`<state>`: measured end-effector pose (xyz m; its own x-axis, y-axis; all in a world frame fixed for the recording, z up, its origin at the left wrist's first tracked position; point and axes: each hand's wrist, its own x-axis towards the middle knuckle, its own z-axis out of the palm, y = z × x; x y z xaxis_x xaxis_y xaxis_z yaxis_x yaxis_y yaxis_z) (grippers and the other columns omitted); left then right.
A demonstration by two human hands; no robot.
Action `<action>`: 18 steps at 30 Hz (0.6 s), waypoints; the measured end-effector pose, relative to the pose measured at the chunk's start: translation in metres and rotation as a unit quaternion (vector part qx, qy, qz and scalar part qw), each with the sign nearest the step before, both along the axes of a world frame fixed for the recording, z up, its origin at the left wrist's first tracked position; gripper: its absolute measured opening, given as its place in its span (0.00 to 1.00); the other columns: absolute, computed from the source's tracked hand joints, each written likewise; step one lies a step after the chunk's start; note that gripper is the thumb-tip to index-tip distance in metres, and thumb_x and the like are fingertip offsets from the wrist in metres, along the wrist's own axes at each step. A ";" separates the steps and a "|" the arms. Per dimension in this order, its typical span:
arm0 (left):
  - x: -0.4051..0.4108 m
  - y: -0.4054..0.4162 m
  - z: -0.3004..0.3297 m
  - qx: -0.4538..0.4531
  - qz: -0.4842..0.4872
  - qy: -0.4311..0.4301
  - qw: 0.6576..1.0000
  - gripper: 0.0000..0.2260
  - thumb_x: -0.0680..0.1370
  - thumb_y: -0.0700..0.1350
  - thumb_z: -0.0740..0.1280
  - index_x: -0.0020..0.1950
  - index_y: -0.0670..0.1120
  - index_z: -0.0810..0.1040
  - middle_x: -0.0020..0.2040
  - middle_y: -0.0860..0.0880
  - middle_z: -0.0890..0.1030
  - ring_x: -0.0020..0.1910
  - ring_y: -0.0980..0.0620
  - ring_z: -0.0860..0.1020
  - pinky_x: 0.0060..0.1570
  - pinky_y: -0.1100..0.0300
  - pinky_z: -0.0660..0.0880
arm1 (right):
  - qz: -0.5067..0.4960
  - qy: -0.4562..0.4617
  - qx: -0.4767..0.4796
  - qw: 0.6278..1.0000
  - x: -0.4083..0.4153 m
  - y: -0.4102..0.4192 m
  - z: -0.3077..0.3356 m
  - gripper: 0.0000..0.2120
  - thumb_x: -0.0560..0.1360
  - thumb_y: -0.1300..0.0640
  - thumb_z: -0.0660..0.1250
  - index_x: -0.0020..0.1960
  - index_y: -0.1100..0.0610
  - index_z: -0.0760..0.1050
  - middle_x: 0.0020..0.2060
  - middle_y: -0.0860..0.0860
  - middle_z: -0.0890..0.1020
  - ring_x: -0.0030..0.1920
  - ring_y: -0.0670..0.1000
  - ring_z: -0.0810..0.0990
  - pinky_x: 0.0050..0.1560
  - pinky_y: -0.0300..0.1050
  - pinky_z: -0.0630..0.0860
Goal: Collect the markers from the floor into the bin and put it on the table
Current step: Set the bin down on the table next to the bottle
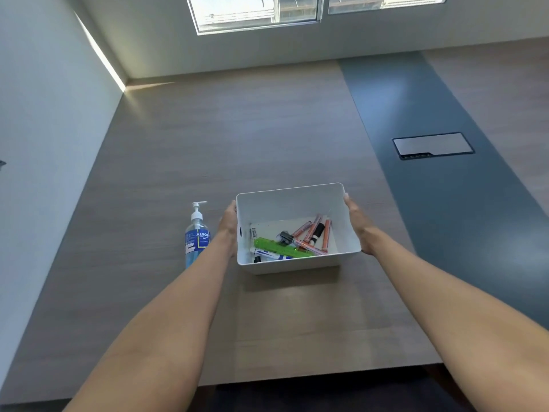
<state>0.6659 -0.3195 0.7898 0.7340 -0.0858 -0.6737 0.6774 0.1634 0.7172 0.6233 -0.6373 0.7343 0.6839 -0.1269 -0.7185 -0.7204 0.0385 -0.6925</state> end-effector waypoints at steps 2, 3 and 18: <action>-0.002 -0.002 0.010 0.090 0.009 0.005 0.996 0.26 0.75 0.61 0.61 0.63 0.45 0.77 0.61 0.45 0.79 0.53 0.45 0.80 0.54 0.51 0.78 | 0.012 -0.020 -0.057 0.998 -0.008 0.017 0.039 0.54 0.61 0.15 0.52 0.73 0.51 0.70 0.72 0.56 0.74 0.69 0.61 0.74 0.71 0.65 0.68; -0.005 0.000 0.016 0.154 -0.001 -0.007 0.988 0.28 0.78 0.62 0.56 0.68 0.43 0.74 0.66 0.45 0.77 0.61 0.44 0.78 0.63 0.50 0.74 | 0.024 -0.037 -0.098 0.994 -0.010 0.024 0.056 0.51 0.67 0.19 0.51 0.75 0.54 0.68 0.73 0.56 0.72 0.72 0.62 0.71 0.73 0.64 0.66; -0.020 0.111 0.081 0.411 -0.026 -0.177 0.894 0.23 0.83 0.51 0.52 0.54 0.32 0.76 0.59 0.27 0.75 0.63 0.35 0.73 0.62 0.49 0.70 | 0.291 -0.240 -0.453 0.808 0.042 0.151 0.148 0.32 0.83 0.38 0.47 0.76 0.58 0.65 0.76 0.60 0.65 0.77 0.60 0.63 0.75 0.58 0.59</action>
<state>0.6462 -0.2086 0.8709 0.9227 0.2919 -0.2518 0.3765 -0.5421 0.7513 0.6651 -0.4863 0.8825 0.9892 -0.0084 -0.1460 -0.0741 -0.8894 -0.4511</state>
